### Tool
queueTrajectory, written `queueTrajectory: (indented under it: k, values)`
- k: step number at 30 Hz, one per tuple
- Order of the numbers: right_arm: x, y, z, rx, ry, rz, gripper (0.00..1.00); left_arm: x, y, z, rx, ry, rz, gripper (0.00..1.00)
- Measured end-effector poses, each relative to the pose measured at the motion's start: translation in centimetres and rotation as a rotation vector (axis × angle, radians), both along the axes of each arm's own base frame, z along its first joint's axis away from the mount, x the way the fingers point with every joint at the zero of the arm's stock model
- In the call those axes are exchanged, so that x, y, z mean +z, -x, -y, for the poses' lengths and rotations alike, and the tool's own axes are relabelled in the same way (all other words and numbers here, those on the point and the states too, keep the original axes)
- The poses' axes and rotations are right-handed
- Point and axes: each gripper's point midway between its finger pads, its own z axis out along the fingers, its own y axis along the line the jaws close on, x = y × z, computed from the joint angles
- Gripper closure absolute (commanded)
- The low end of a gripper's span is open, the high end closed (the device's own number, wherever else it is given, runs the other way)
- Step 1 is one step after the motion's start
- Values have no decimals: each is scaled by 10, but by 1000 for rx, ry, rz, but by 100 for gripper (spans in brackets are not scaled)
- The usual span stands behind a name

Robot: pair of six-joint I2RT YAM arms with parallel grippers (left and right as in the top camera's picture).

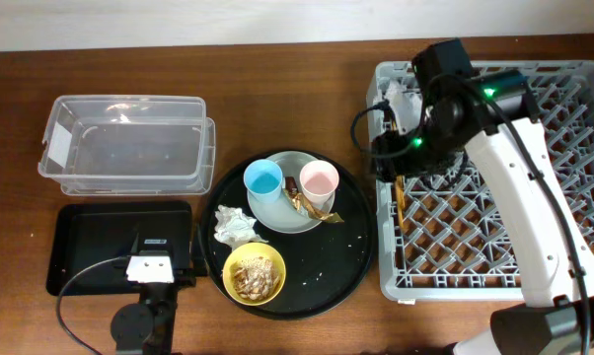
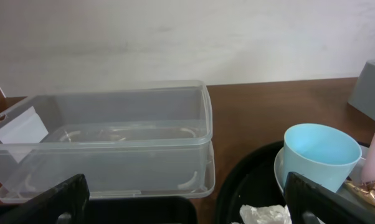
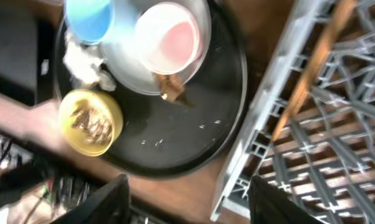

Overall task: Sort waste into correct bins and load items into the dishwasher rack
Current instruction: 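Reach the left gripper to the crumpled white tissue on the tray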

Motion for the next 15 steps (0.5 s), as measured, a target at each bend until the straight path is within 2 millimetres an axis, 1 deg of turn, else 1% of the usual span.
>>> queueTrajectory:
  k: [2, 7, 9, 10, 11, 12, 13, 14, 15]
  values:
    - [0, 8, -2, 44, -13, -19, 41, 0, 0, 0, 0, 0, 0, 1]
    - [0, 11, -2, 65, -13, -22, 40, 1, 0, 0, -2, 0, 3, 1]
    - [0, 12, -2, 67, -12, -27, 39, 4, 0, 9, -51, 3, 18, 0]
    - [0, 12, -2, 67, -10, -29, 37, 15, 0, 19, -113, 5, 64, 1]
    - [0, 13, -1, 67, -9, -32, 36, 30, 4, 38, -225, 5, 123, 1]
    - [0, 14, -1, 67, -9, -35, 34, 38, 9, 51, -303, 39, 127, 1]
    - [0, 14, -1, 68, -7, -36, 32, 51, 16, 60, -355, 72, 128, 1]
    - [-1, 14, -1, 68, -6, -36, 23, 63, 21, 64, -382, 93, 125, 1]
    - [-1, 15, 0, 67, -5, -38, 2, 93, 33, 74, -445, 123, 106, 1]
